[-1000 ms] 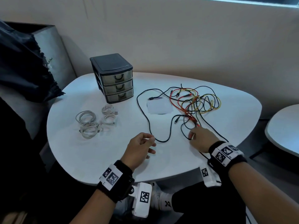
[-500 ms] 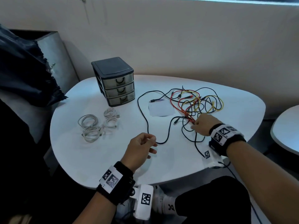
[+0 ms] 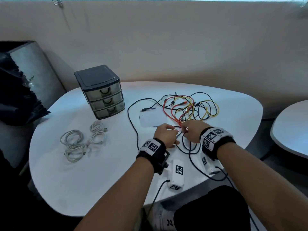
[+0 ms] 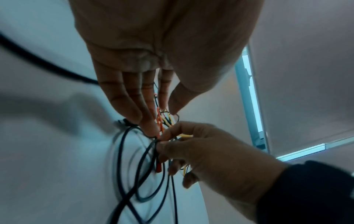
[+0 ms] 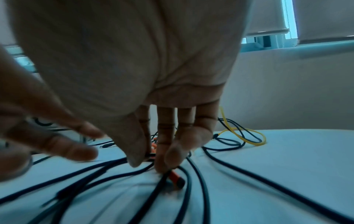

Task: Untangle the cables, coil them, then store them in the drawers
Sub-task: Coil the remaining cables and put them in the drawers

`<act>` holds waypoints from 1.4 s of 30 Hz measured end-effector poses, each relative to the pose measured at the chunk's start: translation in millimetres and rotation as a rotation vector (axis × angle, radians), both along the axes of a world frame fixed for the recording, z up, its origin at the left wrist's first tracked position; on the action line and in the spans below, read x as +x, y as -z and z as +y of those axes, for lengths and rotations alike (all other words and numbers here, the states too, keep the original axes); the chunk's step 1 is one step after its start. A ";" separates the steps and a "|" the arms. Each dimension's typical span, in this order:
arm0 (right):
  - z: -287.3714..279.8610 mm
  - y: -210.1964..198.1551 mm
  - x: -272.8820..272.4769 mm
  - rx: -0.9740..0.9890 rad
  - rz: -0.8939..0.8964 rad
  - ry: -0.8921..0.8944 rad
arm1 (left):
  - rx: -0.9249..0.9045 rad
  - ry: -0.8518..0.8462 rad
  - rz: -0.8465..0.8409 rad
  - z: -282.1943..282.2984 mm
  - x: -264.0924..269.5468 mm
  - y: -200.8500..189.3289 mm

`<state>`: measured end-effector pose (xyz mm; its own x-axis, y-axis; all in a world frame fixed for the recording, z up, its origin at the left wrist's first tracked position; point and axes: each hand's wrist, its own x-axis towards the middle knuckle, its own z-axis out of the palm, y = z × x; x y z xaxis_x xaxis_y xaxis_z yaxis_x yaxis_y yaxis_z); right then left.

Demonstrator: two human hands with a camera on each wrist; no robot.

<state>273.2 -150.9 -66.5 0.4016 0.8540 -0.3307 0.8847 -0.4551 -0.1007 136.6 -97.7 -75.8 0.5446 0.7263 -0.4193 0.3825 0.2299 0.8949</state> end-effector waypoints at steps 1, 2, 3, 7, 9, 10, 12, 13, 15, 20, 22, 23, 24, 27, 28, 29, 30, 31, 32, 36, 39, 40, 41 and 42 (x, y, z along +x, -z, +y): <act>-0.4 -2.0 3.1 0.002 -0.016 -0.011 | -0.025 -0.012 0.007 -1.7 2.8 5.8; -1.1 -5.2 7.2 0.030 -0.017 -0.006 | -0.036 -0.026 0.019 -3.4 3.9 11.5; -2.4 -10.4 11.3 0.095 -0.006 0.015 | -0.038 -0.045 0.026 -4.8 3.9 16.6; -0.4 -51.3 29.2 0.556 0.273 0.223 | -0.029 -0.081 -0.016 -7.1 -0.3 24.6; 2.4 -79.9 35.0 0.785 0.352 0.278 | -0.037 -0.077 -0.033 -7.4 -2.5 21.4; 4.2 -96.3 35.7 0.865 0.323 0.269 | -0.043 -0.075 -0.039 -7.4 -4.1 19.2; 7.1 -129.5 34.7 0.954 0.255 0.217 | -0.057 -0.073 -0.051 -6.3 -8.8 13.7; 7.9 -146.7 31.3 0.993 0.249 0.191 | -0.054 -0.071 -0.058 -5.3 -11.9 10.8; 9.4 -177.4 24.1 1.066 0.253 0.134 | -0.026 -0.080 -0.082 -2.7 -18.6 4.1; 4.7 -239.6 -11.6 1.164 0.013 -0.024 | -0.016 -0.145 -0.235 3.8 -38.8 -28.2; 4.3 -260.5 -27.4 1.183 -0.111 -0.070 | -0.019 -0.165 -0.295 7.1 -47.3 -43.6; 4.7 -269.6 -34.4 1.194 -0.158 -0.093 | -0.018 -0.180 -0.321 8.5 -51.6 -50.6; 4.9 -277.5 -41.7 1.207 -0.196 -0.113 | -0.010 -0.201 -0.344 9.5 -56.5 -57.1; 6.5 -293.6 -63.7 1.248 -0.284 -0.153 | 0.073 -0.314 -0.413 13.4 -71.3 -71.4; 7.9 -295.2 -72.0 1.246 -0.288 -0.179 | 0.125 -0.366 -0.431 14.8 -76.5 -75.5; 10.4 -294.0 -80.2 1.230 -0.286 -0.224 | 0.190 -0.415 -0.449 16.6 -81.4 -78.6; 13.4 -289.5 -88.5 1.187 -0.283 -0.284 | 0.262 -0.446 -0.470 17.5 -86.7 -82.9; 16.3 -281.7 -97.5 1.115 -0.278 -0.340 | 0.339 -0.462 -0.486 18.5 -91.7 -87.2; 19.1 -270.6 -106.3 1.031 -0.273 -0.379 | 0.417 -0.464 -0.489 19.0 -96.8 -91.2; 26.5 -222.6 -133.8 0.761 -0.280 -0.426 | 0.539 -0.419 -0.525 14.8 -117.2 -102.0; 30.4 -196.5 -145.3 0.623 -0.261 -0.428 | 0.421 -0.426 -0.660 14.9 -132.0 -106.7; 30.9 -188.6 -148.6 0.603 -0.222 -0.427 | 0.383 -0.393 -0.682 15.8 -136.1 -107.6; 31.3 -180.7 -150.8 0.592 -0.175 -0.435 | 0.392 -0.343 -0.673 17.3 -139.7 -107.5; 31.7 -174.0 -152.8 0.586 -0.135 -0.447 | 0.436 -0.283 -0.623 17.1 -143.8 -109.2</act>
<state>120.3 -119.2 107.5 -0.0204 0.9665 0.2559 0.9946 0.0456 -0.0929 -7.2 -80.6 33.4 0.3564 0.8995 0.2529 -0.2364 -0.1751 0.9557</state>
